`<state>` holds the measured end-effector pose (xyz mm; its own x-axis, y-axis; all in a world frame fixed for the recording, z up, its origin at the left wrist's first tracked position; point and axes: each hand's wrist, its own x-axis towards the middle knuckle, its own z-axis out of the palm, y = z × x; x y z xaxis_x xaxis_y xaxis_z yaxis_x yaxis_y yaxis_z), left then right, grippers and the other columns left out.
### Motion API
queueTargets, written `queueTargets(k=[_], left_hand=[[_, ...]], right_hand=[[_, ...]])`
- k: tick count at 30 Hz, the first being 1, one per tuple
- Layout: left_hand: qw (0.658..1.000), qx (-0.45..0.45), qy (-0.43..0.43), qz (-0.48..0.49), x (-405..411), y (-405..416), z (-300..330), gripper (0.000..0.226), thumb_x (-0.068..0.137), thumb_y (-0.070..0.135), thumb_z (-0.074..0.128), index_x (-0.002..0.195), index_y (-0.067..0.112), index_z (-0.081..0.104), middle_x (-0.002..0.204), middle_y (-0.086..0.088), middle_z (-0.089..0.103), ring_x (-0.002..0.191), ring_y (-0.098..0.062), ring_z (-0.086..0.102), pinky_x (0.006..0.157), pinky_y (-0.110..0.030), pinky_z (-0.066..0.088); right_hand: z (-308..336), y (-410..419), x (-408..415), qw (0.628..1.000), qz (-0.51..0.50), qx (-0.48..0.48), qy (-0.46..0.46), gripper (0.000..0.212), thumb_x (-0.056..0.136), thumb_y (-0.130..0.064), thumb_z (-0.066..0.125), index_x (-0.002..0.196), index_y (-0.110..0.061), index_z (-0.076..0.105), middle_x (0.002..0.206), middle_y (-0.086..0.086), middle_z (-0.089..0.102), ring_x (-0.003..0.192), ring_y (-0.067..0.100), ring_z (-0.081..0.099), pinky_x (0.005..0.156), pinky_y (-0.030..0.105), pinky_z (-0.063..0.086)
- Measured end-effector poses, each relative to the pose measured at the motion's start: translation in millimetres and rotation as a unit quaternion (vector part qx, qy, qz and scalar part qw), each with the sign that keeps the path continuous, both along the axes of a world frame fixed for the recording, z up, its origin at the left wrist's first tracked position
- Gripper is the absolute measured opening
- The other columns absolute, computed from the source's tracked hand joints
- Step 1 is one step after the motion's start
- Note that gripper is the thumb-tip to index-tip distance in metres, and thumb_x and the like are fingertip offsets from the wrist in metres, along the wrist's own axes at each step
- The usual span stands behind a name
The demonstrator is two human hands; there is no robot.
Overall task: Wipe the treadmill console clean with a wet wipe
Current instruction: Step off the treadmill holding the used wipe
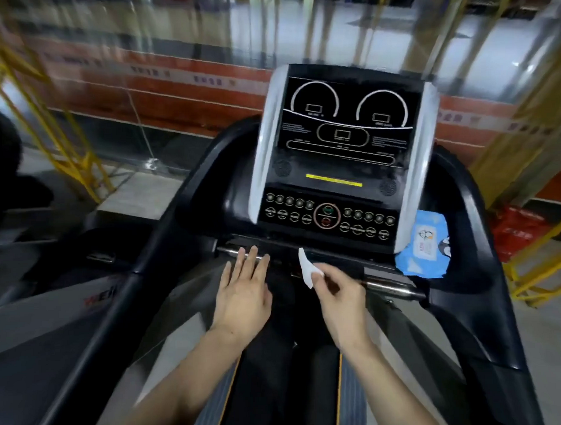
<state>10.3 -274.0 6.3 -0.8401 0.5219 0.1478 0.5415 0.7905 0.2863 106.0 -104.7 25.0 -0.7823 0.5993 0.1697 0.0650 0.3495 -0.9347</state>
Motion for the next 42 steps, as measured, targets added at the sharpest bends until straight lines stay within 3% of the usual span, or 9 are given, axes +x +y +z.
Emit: queueTargets(k=[8, 11, 14, 18, 23, 27, 31, 35, 42], left_hand=[[0.991, 0.015, 0.038, 0.126, 51.3, -178.7, 10.3, 0.060, 0.095, 0.024, 0.056, 0.154, 0.014, 0.046, 0.164, -0.010, 0.039, 0.156, -0.030, 0.028, 0.123, -0.054, 0.030], [0.982, 0.007, 0.029, 0.188, 73.3, -234.9, 10.5, 0.064, 0.095, 0.034, 0.033, 0.155, 0.014, 0.042, 0.165, -0.010, 0.037, 0.156, -0.031, 0.026, 0.124, -0.054, 0.029], [0.964, -0.005, 0.020, 0.266, 96.4, -286.6, 8.7, 0.064, 0.093, 0.030, 0.037, 0.154, 0.014, 0.042, 0.164, -0.012, 0.039, 0.154, -0.033, 0.031, 0.122, -0.055, 0.033], [0.929, -0.016, -0.007, 0.370, 142.7, -350.8, -1.5, 0.065, 0.091, 0.026, 0.048, 0.155, 0.016, 0.040, 0.164, -0.011, 0.039, 0.154, -0.033, 0.030, 0.122, -0.054, 0.031], [0.864, -0.036, -0.045, 0.500, 229.6, -411.9, -15.6, 0.065, 0.092, 0.036, 0.033, 0.155, 0.019, 0.040, 0.164, -0.008, 0.040, 0.154, -0.032, 0.032, 0.121, -0.053, 0.034], [0.812, -0.055, -0.078, 0.576, 309.0, -444.7, -31.3, 0.063, 0.094, 0.038, 0.039, 0.154, 0.019, 0.042, 0.164, -0.006, 0.040, 0.152, -0.033, 0.035, 0.119, -0.056, 0.037], [0.777, -0.054, -0.098, 0.619, 372.0, -470.1, -38.6, 0.063, 0.095, 0.039, 0.037, 0.155, 0.019, 0.040, 0.165, -0.006, 0.038, 0.154, -0.032, 0.031, 0.120, -0.054, 0.035], [0.774, -0.058, -0.105, 0.622, 410.6, -502.2, -52.5, 0.065, 0.093, 0.041, 0.031, 0.152, 0.018, 0.045, 0.164, -0.008, 0.041, 0.152, -0.032, 0.035, 0.118, -0.055, 0.039], [0.775, -0.015, -0.167, 0.610, 484.8, -603.9, -96.3, 0.061, 0.103, 0.038, 0.039, 0.161, 0.022, 0.027, 0.173, -0.004, 0.019, 0.160, -0.026, 0.011, 0.128, -0.049, 0.017]], right_hand=[[19.1, -163.3, 4.7, 0.988, 0.133, -0.084, 0.013, 0.018, 0.099, -0.013, 0.070, 0.107, -0.026, 0.080, 0.101, -0.019, 0.078, 0.096, 0.000, 0.072, 0.081, 0.010, 0.049], [18.4, -218.9, 3.1, 0.974, 0.207, -0.092, -0.001, 0.018, 0.099, -0.016, 0.069, 0.106, -0.029, 0.079, 0.096, -0.012, 0.078, 0.086, 0.010, 0.071, 0.076, 0.017, 0.053], [12.1, -267.5, -6.0, 0.957, 0.275, -0.094, -0.015, 0.016, 0.100, -0.020, 0.070, 0.106, -0.032, 0.079, 0.097, -0.013, 0.078, 0.092, 0.007, 0.072, 0.082, 0.025, 0.056], [3.4, -334.1, -15.9, 0.926, 0.370, -0.079, -0.022, 0.014, 0.098, -0.017, 0.070, 0.106, -0.025, 0.080, 0.100, -0.013, 0.079, 0.099, 0.006, 0.072, 0.088, 0.030, 0.057], [-15.6, -422.1, 7.5, 0.869, 0.490, -0.071, -0.014, 0.025, 0.096, -0.008, 0.070, 0.098, -0.032, 0.077, 0.098, -0.010, 0.078, 0.095, 0.005, 0.071, 0.085, 0.026, 0.056], [-40.9, -482.4, 51.9, 0.816, 0.572, -0.070, -0.044, 0.024, 0.096, -0.007, 0.071, 0.097, -0.030, 0.079, 0.098, -0.011, 0.078, 0.095, 0.011, 0.072, 0.086, 0.037, 0.058], [-52.4, -522.1, 105.0, 0.773, 0.627, -0.055, -0.076, 0.020, 0.096, -0.010, 0.070, 0.098, -0.028, 0.079, 0.097, -0.012, 0.078, 0.094, 0.011, 0.072, 0.086, 0.040, 0.058], [-61.1, -555.8, 143.8, 0.752, 0.654, -0.028, -0.077, 0.020, 0.095, -0.010, 0.071, 0.098, -0.027, 0.080, 0.095, -0.012, 0.078, 0.090, 0.013, 0.072, 0.081, 0.036, 0.058], [-101.2, -642.0, 235.1, 0.776, 0.621, 0.022, -0.106, 0.018, 0.095, -0.011, 0.071, 0.098, -0.026, 0.081, 0.091, -0.014, 0.077, 0.083, 0.008, 0.070, 0.072, 0.021, 0.053]])
